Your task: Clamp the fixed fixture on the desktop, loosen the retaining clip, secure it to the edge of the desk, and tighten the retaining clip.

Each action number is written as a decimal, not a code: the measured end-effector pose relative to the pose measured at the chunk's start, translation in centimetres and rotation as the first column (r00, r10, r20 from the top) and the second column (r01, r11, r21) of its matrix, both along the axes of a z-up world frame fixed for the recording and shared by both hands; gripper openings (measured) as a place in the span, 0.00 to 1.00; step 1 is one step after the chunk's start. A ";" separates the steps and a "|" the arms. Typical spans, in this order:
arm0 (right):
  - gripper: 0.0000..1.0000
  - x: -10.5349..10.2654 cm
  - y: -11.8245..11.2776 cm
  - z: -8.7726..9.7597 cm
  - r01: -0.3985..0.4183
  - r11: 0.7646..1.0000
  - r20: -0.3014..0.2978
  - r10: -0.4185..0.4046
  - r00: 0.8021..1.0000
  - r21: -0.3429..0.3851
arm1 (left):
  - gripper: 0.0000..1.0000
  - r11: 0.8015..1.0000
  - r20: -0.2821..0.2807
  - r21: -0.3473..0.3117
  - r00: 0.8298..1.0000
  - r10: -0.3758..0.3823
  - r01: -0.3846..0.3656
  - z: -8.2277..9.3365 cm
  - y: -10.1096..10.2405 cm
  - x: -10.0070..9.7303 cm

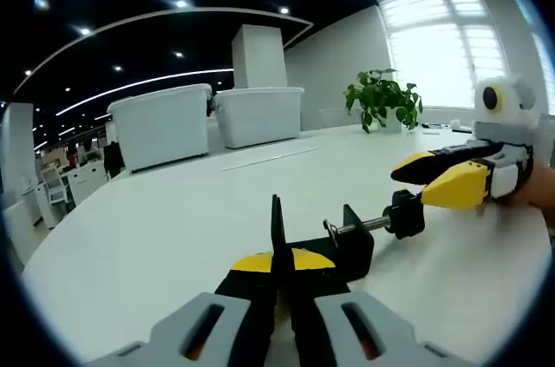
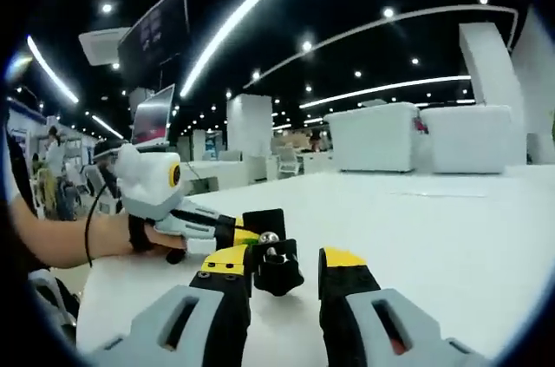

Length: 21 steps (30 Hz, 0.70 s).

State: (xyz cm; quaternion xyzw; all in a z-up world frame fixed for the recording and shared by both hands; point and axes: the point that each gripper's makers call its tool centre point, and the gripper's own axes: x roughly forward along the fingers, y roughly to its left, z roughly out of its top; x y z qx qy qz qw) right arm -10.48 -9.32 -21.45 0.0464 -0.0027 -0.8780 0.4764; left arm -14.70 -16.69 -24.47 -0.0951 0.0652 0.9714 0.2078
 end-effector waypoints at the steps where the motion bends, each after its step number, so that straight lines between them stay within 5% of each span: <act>1: 0.29 0.0 -0.1 -0.2 -0.004 1.000 0.001 0.004 1.000 0.015 | 0.06 1.000 0.000 0.000 1.000 0.000 0.000 0.0 0.0 0.1; 15: 0.23 -0.6 -0.5 -1.3 -0.016 0.993 -0.081 0.026 0.996 0.118 | 0.06 1.000 0.000 -0.001 1.000 0.000 0.000 -0.1 -0.2 -0.9; 21: 0.23 -0.5 -0.7 -1.2 0.027 0.974 -0.266 0.035 0.963 0.226 | 0.06 1.000 -0.001 -0.002 1.000 0.001 -0.001 -0.1 -0.1 -0.4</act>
